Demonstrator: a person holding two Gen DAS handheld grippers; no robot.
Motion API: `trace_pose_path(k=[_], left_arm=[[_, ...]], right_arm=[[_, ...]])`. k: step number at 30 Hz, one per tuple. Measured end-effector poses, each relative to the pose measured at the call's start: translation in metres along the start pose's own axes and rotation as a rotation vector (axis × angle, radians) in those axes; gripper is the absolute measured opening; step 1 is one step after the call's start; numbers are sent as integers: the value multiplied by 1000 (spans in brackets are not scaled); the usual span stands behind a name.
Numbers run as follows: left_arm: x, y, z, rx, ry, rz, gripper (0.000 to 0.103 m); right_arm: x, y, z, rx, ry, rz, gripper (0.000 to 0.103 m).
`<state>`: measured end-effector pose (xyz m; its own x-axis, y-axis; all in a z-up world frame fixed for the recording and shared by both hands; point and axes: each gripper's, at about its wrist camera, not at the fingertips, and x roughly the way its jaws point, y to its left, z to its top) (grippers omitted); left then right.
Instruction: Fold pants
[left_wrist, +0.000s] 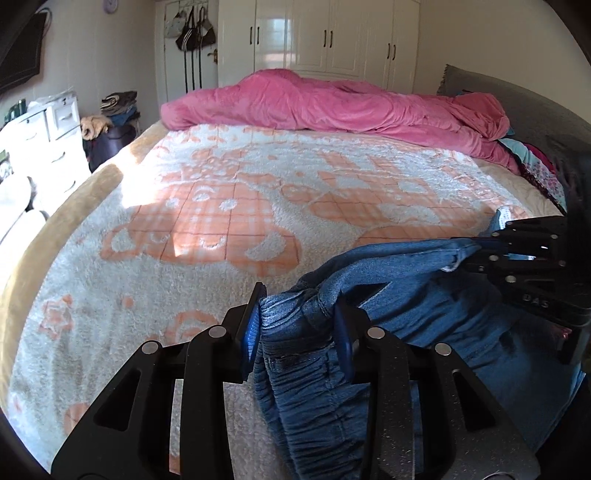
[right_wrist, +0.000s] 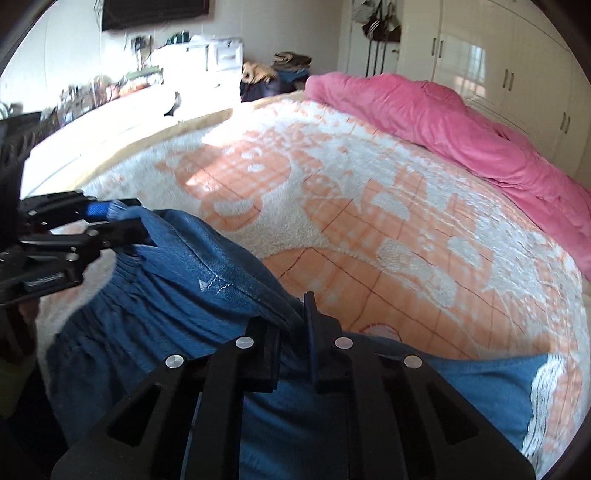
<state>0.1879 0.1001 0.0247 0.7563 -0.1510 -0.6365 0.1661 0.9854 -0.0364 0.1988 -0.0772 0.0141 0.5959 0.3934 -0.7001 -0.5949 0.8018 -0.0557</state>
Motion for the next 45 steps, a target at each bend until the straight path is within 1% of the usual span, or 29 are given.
trace_pose_path(k=[4, 7, 10, 14, 17, 20, 25, 31, 34, 35, 38, 41, 45], left_arm=[[-24, -12, -2, 31, -45, -25, 26], [-41, -19, -5, 42, -78, -25, 26], [-54, -20, -19, 24, -82, -35, 26], [-70, -15, -44, -22, -80, -51, 27], [-77, -13, -62, -40, -58, -51, 28], [-82, -14, -75, -38, -37, -49, 28], [-92, -17, -90, -29, -14, -48, 28], [-96, -21, -104, 2, 36, -48, 29], [-97, -25, -110, 31, 58, -30, 32], [-97, -24, -112, 30, 65, -24, 34], [-96, -21, -116, 20, 94, -15, 36], [-98, -21, -121, 22, 111, -4, 39], [-101, -16, -129, 4, 139, 1, 41]], right_arm=[[-38, 8, -16, 43, -55, -7, 10], [-62, 20, -29, 59, -95, -4, 10], [-78, 34, -44, 82, -123, 5, 10], [-90, 60, -68, 76, -127, 23, 10], [-93, 77, -85, 75, -106, 56, 10], [-96, 92, -97, 62, -85, 66, 11], [-100, 103, -107, 55, -62, 78, 11], [-105, 116, -129, 29, -25, 107, 11], [-103, 126, -140, 8, 3, 121, 11], [-102, 128, -143, 10, 10, 123, 11], [-94, 132, -150, 34, 37, 152, 13], [-85, 136, -157, 25, 60, 153, 13], [-78, 133, -161, 62, 78, 170, 13]])
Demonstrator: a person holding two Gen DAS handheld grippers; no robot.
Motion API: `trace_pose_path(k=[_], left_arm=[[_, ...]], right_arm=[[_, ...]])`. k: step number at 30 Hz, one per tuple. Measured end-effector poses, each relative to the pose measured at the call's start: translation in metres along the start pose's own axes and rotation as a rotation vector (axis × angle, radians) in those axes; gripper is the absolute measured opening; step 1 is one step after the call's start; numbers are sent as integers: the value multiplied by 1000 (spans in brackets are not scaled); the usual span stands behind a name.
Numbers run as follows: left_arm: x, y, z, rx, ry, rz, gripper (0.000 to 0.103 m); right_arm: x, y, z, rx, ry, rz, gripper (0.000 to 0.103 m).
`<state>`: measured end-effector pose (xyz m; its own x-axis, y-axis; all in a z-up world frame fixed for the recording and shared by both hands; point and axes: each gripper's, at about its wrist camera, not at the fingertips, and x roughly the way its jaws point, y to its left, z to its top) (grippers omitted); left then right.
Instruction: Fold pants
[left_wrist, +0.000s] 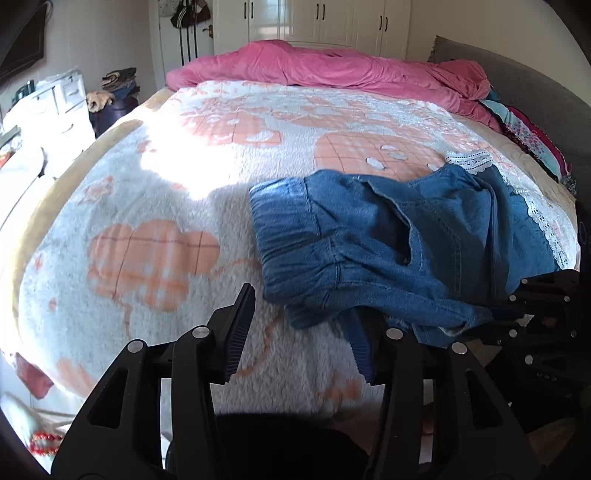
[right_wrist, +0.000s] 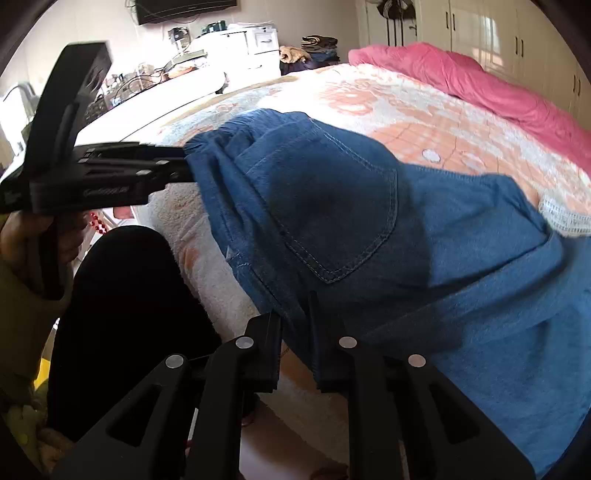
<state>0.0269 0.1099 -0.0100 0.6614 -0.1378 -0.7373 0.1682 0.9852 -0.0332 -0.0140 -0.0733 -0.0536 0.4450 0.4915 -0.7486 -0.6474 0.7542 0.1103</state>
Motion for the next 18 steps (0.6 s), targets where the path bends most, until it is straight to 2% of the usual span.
trace_pose_path(k=[6, 9, 11, 13, 15, 18], left_arm=[[-14, 4, -10, -24, 14, 26, 42], [-31, 4, -7, -31, -21, 40, 42], [-40, 2, 0, -41, -54, 17, 42], [-44, -6, 11, -58, -83, -45, 42], [-35, -17, 18, -53, -75, -87, 42], [-6, -35, 18, -9, -16, -54, 42]], right_arm=[[-1, -1, -1, 5, -6, 1, 14], [-5, 1, -1, 2, -13, 2, 14], [-6, 3, -3, 1, -15, 2, 15], [-5, 2, -5, 13, -10, 13, 17], [-5, 2, -7, 20, -4, 21, 19], [-11, 3, -7, 31, 6, 35, 23]])
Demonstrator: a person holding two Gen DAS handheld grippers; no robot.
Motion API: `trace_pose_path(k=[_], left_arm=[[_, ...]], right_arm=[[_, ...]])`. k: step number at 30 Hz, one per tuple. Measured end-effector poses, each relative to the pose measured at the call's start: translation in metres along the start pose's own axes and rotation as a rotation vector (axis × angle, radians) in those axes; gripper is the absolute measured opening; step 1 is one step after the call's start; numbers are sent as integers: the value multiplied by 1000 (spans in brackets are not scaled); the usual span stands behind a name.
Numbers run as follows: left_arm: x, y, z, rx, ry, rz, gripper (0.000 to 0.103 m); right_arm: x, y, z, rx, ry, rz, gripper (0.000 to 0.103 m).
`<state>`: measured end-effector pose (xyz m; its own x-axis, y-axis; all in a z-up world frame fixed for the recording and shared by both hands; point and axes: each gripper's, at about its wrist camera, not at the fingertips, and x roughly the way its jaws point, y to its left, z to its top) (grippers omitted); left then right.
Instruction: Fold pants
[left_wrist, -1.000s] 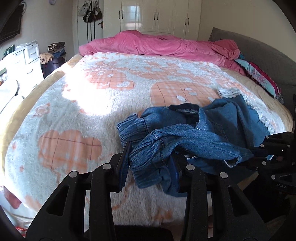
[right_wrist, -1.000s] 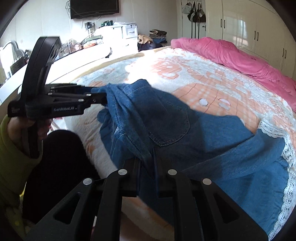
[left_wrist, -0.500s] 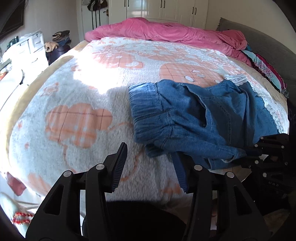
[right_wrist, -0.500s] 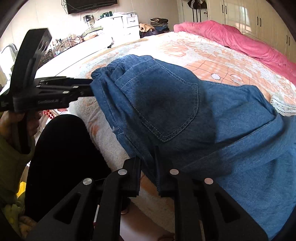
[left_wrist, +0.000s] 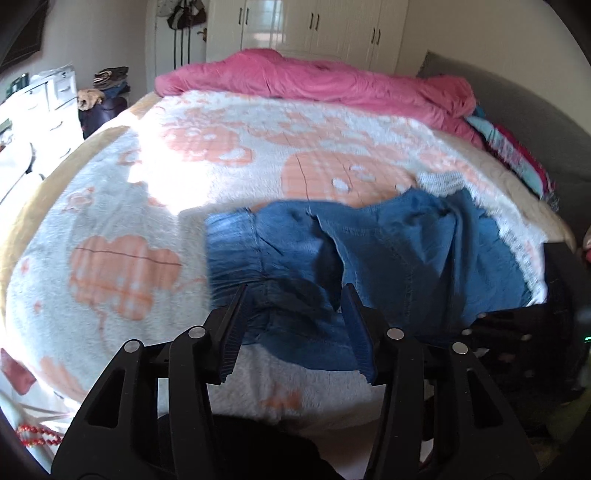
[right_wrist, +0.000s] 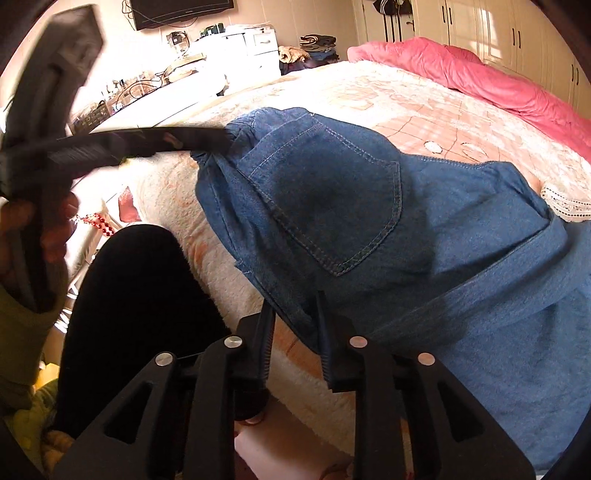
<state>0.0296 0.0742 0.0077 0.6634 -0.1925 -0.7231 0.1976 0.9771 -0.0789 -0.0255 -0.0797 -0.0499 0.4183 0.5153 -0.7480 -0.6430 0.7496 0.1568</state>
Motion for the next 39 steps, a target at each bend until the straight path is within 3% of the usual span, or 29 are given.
trace_pose_path(k=[3, 7, 11, 15, 18, 23, 26, 30, 34, 37, 39], left_arm=[[23, -3, -10, 31, 50, 88, 42], [24, 3, -12, 6, 45, 69, 42], [25, 5, -14, 5, 44, 69, 42], [25, 4, -14, 4, 41, 71, 43], [26, 6, -14, 0, 40, 63, 44], [26, 7, -14, -11, 33, 61, 45], [23, 9, -14, -30, 18, 51, 45], [5, 9, -11, -45, -29, 45, 45], [-16, 1, -5, -40, -74, 26, 45], [-29, -10, 0, -12, -95, 17, 51], [-33, -20, 2, 0, -101, -8, 51]], right_arm=[[-16, -2, 0, 26, -7, 48, 27], [-39, -8, 4, 61, -62, 49, 28], [-47, -15, 18, 79, -113, -8, 35], [-28, -24, 24, 119, -68, -49, 36], [4, -37, 16, 159, 64, -93, 36], [3, -47, 13, 195, 50, -63, 37], [-11, -48, 15, 225, 20, -23, 38], [-36, -54, 15, 240, -31, -40, 42], [-65, -70, 11, 275, -86, -89, 42], [-79, -85, 6, 310, -118, -125, 54], [-84, -93, 1, 330, -132, -152, 54]])
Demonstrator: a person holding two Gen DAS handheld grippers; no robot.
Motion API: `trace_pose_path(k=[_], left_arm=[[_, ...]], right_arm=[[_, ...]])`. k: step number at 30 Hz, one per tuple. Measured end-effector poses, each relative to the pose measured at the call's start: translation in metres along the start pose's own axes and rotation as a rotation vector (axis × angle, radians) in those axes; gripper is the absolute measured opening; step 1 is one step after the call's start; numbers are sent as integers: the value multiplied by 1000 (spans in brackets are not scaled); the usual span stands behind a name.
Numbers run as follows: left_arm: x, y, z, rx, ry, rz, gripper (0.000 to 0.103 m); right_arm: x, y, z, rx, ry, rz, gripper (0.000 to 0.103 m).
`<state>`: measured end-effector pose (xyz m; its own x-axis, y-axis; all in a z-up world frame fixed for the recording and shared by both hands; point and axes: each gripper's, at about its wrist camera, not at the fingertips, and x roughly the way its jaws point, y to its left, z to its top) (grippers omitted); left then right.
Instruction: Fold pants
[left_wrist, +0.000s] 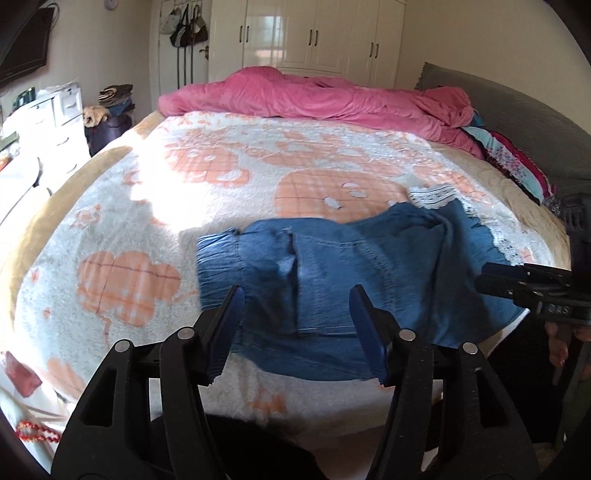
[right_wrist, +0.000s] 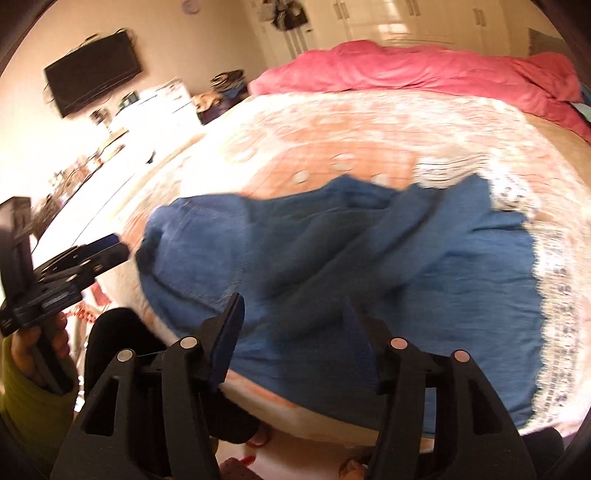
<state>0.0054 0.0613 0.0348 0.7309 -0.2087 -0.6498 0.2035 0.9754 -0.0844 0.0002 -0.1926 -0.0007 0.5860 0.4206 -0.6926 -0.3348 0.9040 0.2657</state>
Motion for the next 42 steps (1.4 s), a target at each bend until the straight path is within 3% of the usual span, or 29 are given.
trace_pose_path(k=[5, 9, 15, 21, 26, 33, 37, 42], left_arm=[[9, -29, 1, 38, 29, -92, 51], [23, -51, -2, 37, 79, -212, 51], [46, -78, -3, 63, 145, -307, 50], [82, -99, -4, 60, 234, -391, 29], [116, -106, 7, 30, 281, -404, 27], [139, -120, 15, -3, 261, -439, 26], [140, -124, 6, -14, 261, -478, 4], [133, -132, -1, 30, 201, -539, 2]], right_arm=[[-9, -24, 0, 54, -30, -33, 54], [-14, -34, 1, 78, -47, -55, 58], [-22, -52, 1, 110, -66, -84, 59], [-22, -61, 7, 119, -69, -109, 59], [-16, -63, 19, 92, -65, -130, 59], [11, -66, 56, 24, -30, -177, 59], [36, -77, 78, 10, 8, -214, 59], [78, -88, 101, 18, 75, -250, 59]])
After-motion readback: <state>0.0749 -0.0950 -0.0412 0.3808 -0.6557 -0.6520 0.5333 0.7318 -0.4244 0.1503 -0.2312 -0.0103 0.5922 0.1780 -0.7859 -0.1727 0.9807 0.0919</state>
